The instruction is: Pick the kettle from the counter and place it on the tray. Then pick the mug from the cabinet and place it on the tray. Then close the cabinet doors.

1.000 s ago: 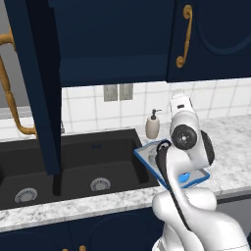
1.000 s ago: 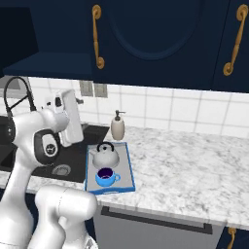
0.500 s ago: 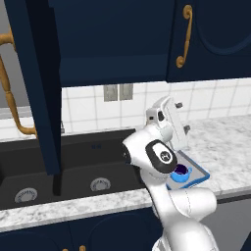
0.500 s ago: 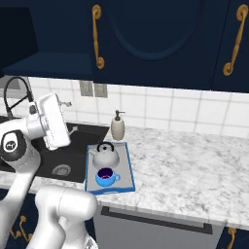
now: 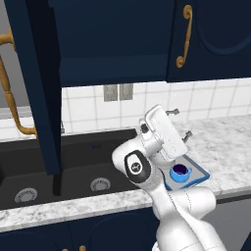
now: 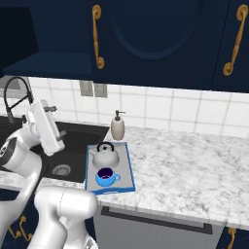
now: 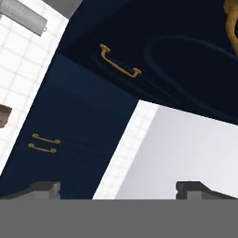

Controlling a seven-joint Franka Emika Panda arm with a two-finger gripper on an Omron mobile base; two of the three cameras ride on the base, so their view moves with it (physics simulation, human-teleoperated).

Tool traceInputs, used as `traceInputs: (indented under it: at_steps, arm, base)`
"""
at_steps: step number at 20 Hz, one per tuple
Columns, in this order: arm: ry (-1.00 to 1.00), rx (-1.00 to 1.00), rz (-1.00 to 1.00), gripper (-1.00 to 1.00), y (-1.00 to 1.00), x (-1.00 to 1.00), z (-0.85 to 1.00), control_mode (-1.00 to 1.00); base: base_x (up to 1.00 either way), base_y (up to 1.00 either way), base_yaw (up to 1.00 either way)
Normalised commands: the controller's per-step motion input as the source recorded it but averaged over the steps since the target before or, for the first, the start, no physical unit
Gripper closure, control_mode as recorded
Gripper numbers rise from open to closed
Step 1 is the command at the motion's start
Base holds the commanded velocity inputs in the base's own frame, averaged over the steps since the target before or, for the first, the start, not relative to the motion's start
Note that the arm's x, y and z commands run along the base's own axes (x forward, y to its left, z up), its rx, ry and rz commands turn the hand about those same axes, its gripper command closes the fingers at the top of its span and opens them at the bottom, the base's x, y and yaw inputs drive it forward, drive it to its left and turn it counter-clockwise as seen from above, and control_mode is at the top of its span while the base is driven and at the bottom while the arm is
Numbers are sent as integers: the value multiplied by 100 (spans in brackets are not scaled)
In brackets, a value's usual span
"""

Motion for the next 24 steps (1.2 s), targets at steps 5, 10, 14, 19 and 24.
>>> traceInputs:
  at_steps: [5,10,14,19,24]
  arm:
    - [-12,-38,-34,-100,49,-39,12,-100]
    - [-7,-34,-32,-100,64,-37,28,-100]
    - [1,-22,-33,-100,80,-20,31,-100]
    - [21,-3,-17,-100,52,-18,30,-100]
    - [12,0,-5,-100,47,-35,-3,-100]
  base:
    - [0,0,0]
    - [0,0,0]
    - [0,0,0]
    - [0,0,0]
    - [0,0,0]
